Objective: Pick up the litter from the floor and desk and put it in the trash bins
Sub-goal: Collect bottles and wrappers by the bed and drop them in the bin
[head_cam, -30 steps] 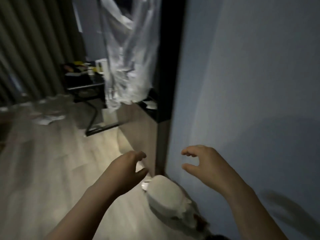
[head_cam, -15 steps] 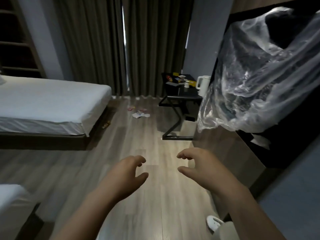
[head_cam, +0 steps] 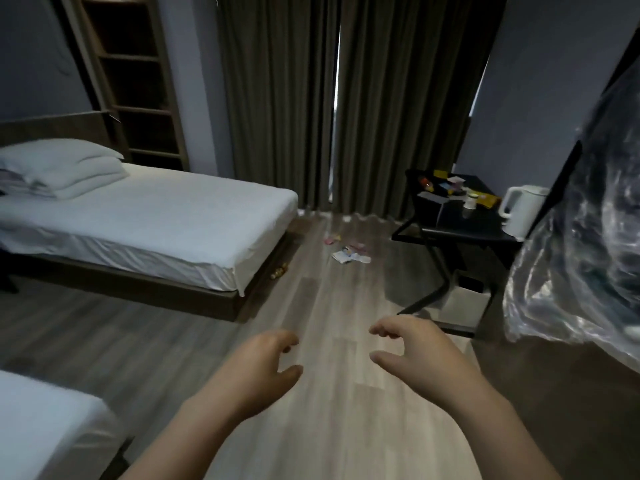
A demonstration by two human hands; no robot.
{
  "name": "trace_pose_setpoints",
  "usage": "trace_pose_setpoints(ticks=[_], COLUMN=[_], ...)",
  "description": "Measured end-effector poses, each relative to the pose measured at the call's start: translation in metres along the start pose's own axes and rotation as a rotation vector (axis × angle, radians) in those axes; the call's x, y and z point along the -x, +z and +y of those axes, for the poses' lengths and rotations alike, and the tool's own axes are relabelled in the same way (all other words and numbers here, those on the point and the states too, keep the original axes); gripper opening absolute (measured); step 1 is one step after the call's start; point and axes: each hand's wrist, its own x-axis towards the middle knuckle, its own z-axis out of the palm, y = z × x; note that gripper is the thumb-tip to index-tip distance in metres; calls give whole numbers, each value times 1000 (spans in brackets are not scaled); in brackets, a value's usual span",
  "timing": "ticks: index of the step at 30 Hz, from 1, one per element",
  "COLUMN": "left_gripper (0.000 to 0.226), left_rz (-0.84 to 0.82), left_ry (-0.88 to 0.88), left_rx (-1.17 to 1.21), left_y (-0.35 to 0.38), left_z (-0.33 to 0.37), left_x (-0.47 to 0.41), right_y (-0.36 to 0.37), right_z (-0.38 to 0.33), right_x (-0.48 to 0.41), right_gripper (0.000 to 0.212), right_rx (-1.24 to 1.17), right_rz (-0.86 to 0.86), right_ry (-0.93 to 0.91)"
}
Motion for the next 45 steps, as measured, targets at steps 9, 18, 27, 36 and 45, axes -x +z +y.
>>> trace_pose_setpoints(ticks=[9,18,27,36,45], left_gripper=[47,46,45,41,40], left_rz=[46,59,29,-50,-33], left_ry=[-98,-109,-79,-11,-100], left_rx=[16,57,70,37,41], left_y=[-23,-32,-70,-64,-53], left_z=[-49,-108,-177,-193,-206], left_x=[-135,-276,-453,-614,-770], right_y=[3,24,40,38,30], right_z=[16,31,37,93,169], right_x=[-160,-308,-475,-615,-775], right_gripper=[37,36,37,36,34], right_rx=[9,24,22,-9,-33], right_rz=[-62,-79,-98,-105,-149], right_ry=[-20,-16,87,152,74])
